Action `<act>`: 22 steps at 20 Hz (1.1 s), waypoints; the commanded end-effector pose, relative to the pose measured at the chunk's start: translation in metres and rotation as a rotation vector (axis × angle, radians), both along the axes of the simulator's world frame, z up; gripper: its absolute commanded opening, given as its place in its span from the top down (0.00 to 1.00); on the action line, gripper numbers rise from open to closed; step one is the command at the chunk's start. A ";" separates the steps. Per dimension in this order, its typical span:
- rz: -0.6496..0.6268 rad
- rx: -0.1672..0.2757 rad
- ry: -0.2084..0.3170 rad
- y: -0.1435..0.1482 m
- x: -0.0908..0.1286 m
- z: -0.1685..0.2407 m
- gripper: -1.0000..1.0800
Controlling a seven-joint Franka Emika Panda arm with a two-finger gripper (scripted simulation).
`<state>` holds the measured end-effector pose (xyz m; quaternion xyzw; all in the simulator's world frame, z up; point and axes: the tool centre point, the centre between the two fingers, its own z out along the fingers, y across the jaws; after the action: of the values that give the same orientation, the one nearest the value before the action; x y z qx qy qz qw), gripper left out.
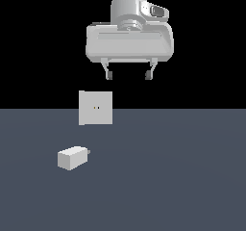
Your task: Plug the charger into the wall socket.
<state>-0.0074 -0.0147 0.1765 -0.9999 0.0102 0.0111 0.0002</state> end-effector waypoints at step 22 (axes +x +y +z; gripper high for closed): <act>-0.156 -0.021 -0.100 0.032 -0.036 -0.035 0.04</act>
<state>-0.0388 0.0130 0.1463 -0.9963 0.0787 -0.0326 -0.0081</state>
